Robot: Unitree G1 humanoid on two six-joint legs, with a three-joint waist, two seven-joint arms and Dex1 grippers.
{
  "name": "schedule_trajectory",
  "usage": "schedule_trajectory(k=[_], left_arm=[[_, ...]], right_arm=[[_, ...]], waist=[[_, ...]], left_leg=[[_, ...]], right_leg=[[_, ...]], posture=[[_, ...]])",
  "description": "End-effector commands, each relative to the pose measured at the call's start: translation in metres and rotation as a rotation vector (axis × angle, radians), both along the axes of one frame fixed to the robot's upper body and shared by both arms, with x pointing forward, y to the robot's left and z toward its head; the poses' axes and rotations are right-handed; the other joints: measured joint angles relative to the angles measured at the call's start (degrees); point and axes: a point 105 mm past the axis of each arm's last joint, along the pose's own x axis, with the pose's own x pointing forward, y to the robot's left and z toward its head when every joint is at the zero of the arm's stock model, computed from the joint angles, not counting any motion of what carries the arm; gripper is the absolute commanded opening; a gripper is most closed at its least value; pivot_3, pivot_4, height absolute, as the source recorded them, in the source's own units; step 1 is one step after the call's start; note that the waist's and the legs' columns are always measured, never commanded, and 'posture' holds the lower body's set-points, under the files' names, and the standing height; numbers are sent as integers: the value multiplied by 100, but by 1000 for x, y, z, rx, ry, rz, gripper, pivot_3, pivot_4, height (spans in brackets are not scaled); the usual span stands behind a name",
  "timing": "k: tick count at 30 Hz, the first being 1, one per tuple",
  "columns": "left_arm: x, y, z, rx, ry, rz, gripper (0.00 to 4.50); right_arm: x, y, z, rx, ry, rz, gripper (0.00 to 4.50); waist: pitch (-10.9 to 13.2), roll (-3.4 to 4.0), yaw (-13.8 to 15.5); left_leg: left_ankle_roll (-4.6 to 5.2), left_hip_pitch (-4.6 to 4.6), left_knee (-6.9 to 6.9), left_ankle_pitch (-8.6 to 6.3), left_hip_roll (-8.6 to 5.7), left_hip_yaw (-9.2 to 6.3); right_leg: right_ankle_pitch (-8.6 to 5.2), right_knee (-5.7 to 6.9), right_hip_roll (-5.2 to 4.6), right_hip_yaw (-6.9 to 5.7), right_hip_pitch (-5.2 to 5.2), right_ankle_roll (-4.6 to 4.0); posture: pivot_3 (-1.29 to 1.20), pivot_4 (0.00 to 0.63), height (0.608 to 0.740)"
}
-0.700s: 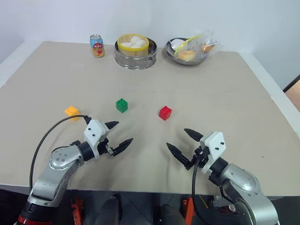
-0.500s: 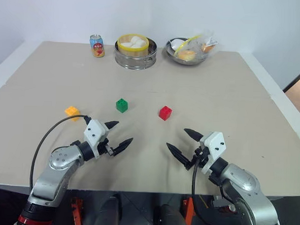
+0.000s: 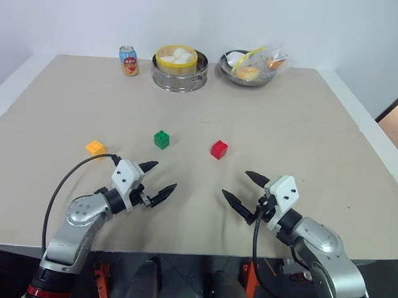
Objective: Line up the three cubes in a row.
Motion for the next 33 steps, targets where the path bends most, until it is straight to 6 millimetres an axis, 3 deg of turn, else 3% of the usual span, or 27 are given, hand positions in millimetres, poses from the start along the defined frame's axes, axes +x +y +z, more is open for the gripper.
schedule_trajectory(k=[1, 9, 16, 23, 33], left_arm=[[-4, -3, 11, -9, -65, -39, 4468], [-6, -6, 14, -8, -84, -75, 4468], [-9, -5, 16, -6, -99, -90, 4468], [-12, -8, 16, -5, -100, -88, 4468], [-13, -8, 17, -6, -98, -81, 4468]], right_arm=[[3, 0, 10, 14, -48, -20, 4500], [46, 5, 30, 59, -11, -54, 4500], [68, 22, 40, 29, 43, -4, 4500], [96, 23, 52, 8, 51, -24, 4500], [108, 23, 46, -36, 76, -10, 4500]], waist=[[0, 0, 0], [0, 0, -2], [0, 1, -1], [0, 1, 0], [0, 1, 0]], left_leg=[[0, 0, 0, 0, 0, 0], [2, 3, 6, 1, 11, 11], [3, 4, 8, 2, 18, 24], [18, 3, 7, 12, 27, 39], [19, 3, 7, 12, 39, 58]], right_leg=[[0, 0, 0, 0, 0, 0], [38, 0, 14, 21, -2, -4], [43, 0, 18, 29, -2, -9], [44, 0, 37, 54, -7, -7], [49, 0, 47, 76, -16, -5]], posture=[[0, 150, 740], [0, 150, 740], [0, 150, 740], [0, 150, 740], [0, 150, 740]])
